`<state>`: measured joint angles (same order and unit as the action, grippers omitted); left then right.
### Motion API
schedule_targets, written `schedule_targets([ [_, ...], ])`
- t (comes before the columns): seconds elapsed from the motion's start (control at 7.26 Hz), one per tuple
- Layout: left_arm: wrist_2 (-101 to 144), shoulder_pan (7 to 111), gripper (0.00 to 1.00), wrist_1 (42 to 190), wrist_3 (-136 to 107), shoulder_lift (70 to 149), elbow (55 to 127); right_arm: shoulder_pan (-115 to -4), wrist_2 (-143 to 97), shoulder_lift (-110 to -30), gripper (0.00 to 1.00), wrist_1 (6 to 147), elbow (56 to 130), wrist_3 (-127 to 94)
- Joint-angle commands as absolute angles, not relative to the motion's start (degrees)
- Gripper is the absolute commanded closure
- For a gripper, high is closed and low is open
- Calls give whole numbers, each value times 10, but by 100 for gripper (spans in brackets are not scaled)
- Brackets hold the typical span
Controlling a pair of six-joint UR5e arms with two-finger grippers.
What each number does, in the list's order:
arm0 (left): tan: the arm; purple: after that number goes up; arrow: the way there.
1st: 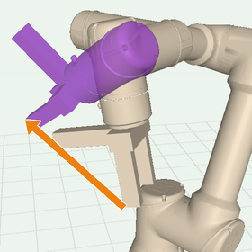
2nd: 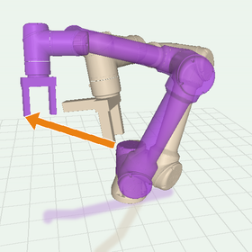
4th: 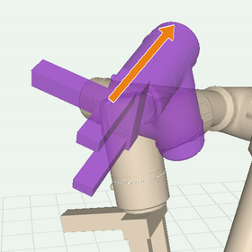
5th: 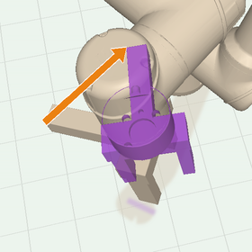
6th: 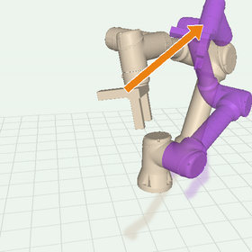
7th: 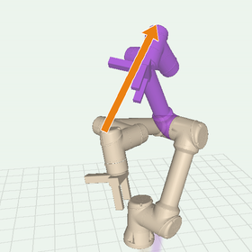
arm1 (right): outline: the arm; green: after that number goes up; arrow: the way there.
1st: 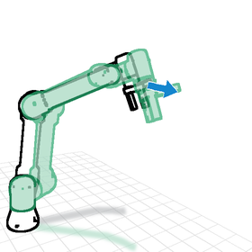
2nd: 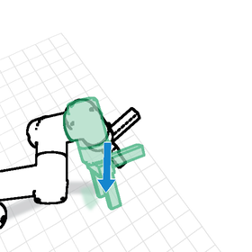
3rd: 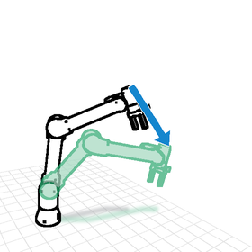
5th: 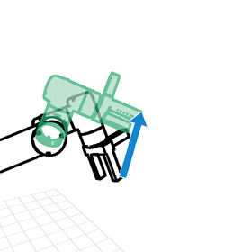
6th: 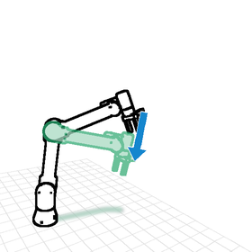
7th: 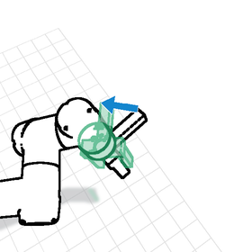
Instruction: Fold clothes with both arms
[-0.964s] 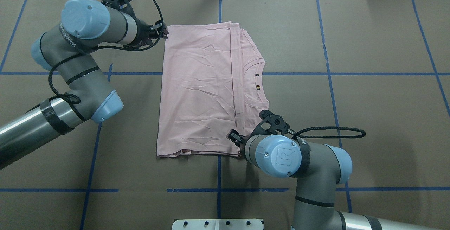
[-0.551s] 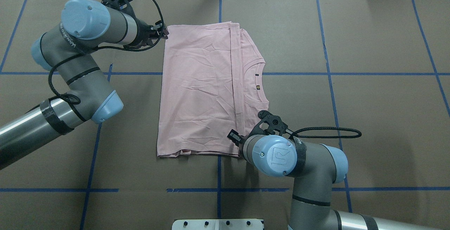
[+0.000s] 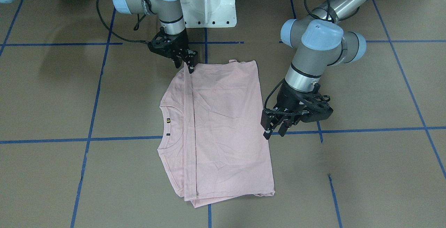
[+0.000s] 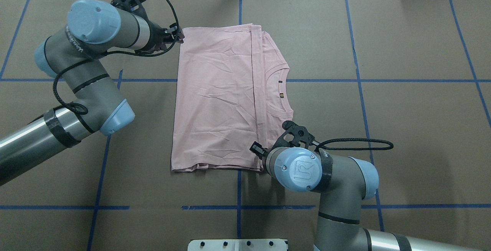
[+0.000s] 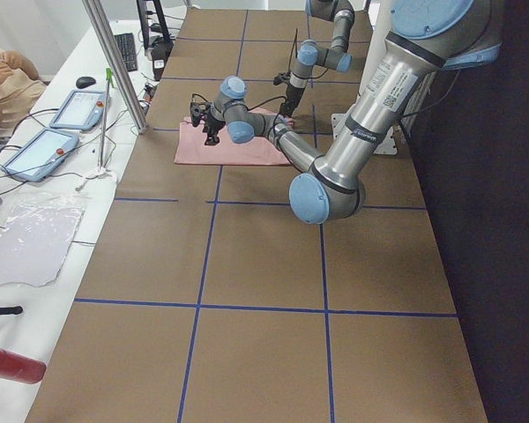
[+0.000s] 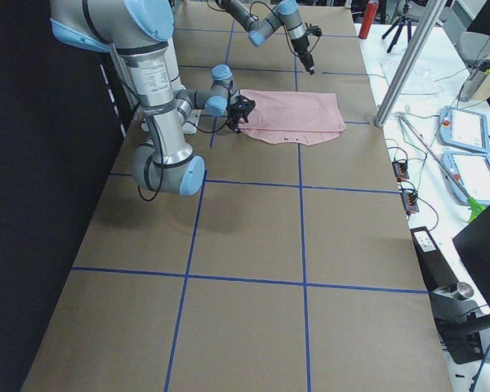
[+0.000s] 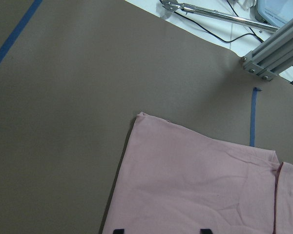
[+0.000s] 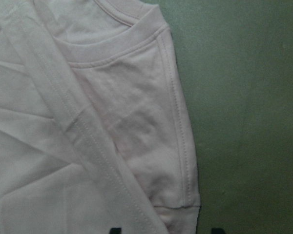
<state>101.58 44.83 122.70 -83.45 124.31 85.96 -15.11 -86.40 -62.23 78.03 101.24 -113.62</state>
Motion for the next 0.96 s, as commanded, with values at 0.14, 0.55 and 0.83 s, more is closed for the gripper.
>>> schedule_targets([
  [0.14, 1015, 448, 40, 1227, -834, 1243, 860, -152, -864, -622, 34, 782, 1008, -1135],
  [0.55, 1015, 448, 39, 1227, -835, 1242, 860, -153, -865, -622, 99, 782, 1007, -1137],
  [0.83, 1015, 448, 39, 1227, -835, 1242, 859, -152, -866, -622, 100, 782, 1007, -1136],
])
